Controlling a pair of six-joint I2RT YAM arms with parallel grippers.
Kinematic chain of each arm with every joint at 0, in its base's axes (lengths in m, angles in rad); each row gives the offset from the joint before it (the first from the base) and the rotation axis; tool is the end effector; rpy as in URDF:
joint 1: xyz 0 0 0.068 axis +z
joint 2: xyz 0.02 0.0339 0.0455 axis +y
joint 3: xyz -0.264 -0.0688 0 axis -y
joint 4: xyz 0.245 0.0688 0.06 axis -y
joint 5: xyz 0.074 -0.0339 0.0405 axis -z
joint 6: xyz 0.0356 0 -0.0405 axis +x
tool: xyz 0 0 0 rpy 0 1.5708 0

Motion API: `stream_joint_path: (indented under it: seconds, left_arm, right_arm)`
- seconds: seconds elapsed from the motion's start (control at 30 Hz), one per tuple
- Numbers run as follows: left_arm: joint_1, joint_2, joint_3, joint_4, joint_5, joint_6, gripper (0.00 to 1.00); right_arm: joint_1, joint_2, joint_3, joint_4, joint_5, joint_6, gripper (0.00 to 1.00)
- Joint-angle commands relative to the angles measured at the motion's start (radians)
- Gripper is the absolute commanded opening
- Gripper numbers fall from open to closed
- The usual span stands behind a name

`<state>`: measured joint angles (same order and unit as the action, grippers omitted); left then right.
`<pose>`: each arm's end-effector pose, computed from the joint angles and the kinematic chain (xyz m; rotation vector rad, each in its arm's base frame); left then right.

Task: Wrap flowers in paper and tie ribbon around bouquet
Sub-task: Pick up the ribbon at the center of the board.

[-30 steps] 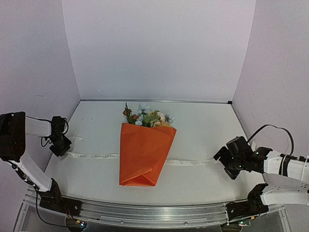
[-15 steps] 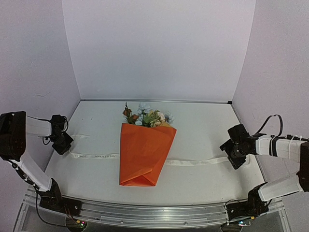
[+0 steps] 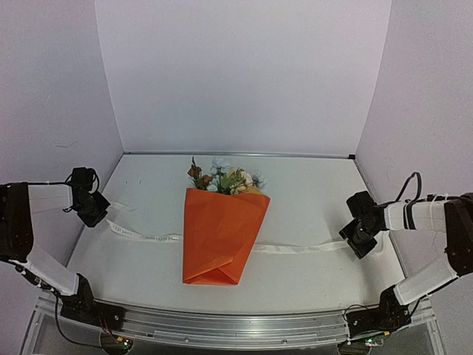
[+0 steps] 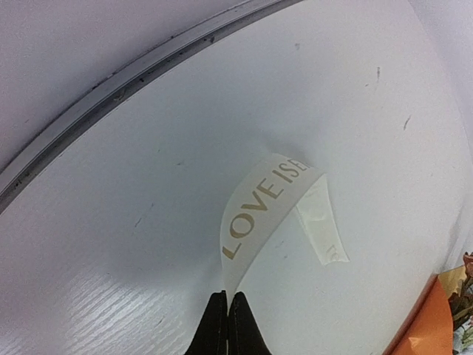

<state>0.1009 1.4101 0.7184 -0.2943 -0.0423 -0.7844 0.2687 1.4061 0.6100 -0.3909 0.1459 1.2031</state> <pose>0.2637 0.0282 0.1727 -1.1152 2.3145 -0.2080 0.2249 0.0566 0.1395 1.2748 2.4404 0.2099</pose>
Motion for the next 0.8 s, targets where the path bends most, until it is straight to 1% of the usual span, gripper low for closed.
stream_joint_path:
  seconds: [0.0, 0.1, 0.17, 0.37, 0.4, 0.43, 0.53, 0.63, 0.7, 0.77]
  left_arm:
    - [-0.001, -0.068, 0.062, 0.03, 0.047, 0.025, 0.0]
    - [-0.001, -0.089, 0.076, 0.031, 0.085, 0.027, 0.0]
    - [0.0, -0.099, 0.082, 0.033, 0.104, 0.027, 0.0]
    - [-0.001, -0.12, 0.093, 0.023, 0.136, 0.04, 0.0]
    - [-0.001, -0.124, 0.092, 0.026, 0.146, 0.043, 0.0]
    - [0.0, -0.128, 0.09, 0.033, 0.159, 0.045, 0.0]
    - [-0.01, -0.132, 0.09, 0.079, 0.222, 0.057, 0.0]
    - [-0.076, -0.13, 0.112, 0.167, 0.302, 0.072, 0.0]
    - [-0.181, -0.114, 0.151, 0.21, 0.308, 0.095, 0.0]
    - [-0.319, -0.1, 0.188, 0.275, 0.301, 0.121, 0.0]
  right_arm:
    - [-0.007, 0.039, 0.081, -0.033, 0.022, -0.018, 0.64]
    - [-0.006, 0.057, 0.087, -0.042, -0.004, 0.005, 0.59]
    - [-0.002, 0.071, 0.084, -0.036, -0.004, 0.037, 0.52]
    - [0.013, 0.133, 0.074, -0.016, -0.023, 0.106, 0.26]
    - [0.017, 0.131, 0.068, -0.014, -0.016, 0.112, 0.22]
    - [0.02, 0.124, 0.062, -0.01, -0.01, 0.116, 0.16]
    - [0.02, 0.086, 0.081, -0.011, 0.016, 0.095, 0.01]
    - [0.031, 0.047, 0.158, -0.012, 0.03, 0.016, 0.0]
    - [0.049, 0.031, 0.234, -0.016, 0.034, -0.035, 0.0]
    - [0.082, 0.025, 0.319, -0.017, 0.035, -0.081, 0.0]
